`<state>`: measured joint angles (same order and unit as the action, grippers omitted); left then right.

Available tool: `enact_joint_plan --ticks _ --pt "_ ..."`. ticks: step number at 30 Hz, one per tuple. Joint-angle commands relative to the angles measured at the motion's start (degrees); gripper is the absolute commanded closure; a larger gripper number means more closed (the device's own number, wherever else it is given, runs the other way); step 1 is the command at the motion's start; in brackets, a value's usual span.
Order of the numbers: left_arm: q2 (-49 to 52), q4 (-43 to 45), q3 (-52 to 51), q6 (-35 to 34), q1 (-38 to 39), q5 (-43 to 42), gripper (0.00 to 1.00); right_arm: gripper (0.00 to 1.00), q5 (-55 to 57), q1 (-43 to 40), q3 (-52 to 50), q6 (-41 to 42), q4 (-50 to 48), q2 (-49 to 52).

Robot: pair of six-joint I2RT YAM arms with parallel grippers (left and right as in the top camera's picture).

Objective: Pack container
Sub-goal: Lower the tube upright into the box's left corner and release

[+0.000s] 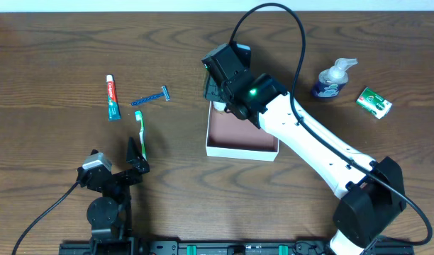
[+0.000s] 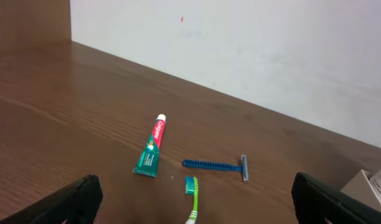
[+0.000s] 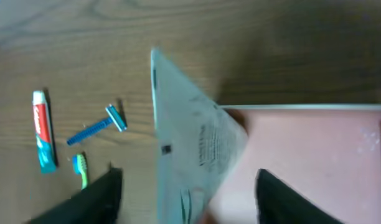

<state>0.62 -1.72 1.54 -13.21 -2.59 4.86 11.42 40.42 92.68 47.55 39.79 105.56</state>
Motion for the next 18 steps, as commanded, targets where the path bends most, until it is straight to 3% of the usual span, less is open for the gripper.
enact_joint_plan --ticks 1,12,18 --pt "-0.3 -2.0 -1.3 0.9 -0.3 0.7 0.02 0.28 1.1 0.5 1.1 0.0 0.0 0.4" --pt "-0.3 -2.0 -1.3 0.9 -0.3 0.7 0.02 0.24 -1.1 0.5 5.7 -6.8 6.0 -7.9" --pt "-0.3 -2.0 -1.3 0.9 -0.3 0.7 0.02 0.16 4.7 -1.6 6.7 -7.6 13.6 -16.2"
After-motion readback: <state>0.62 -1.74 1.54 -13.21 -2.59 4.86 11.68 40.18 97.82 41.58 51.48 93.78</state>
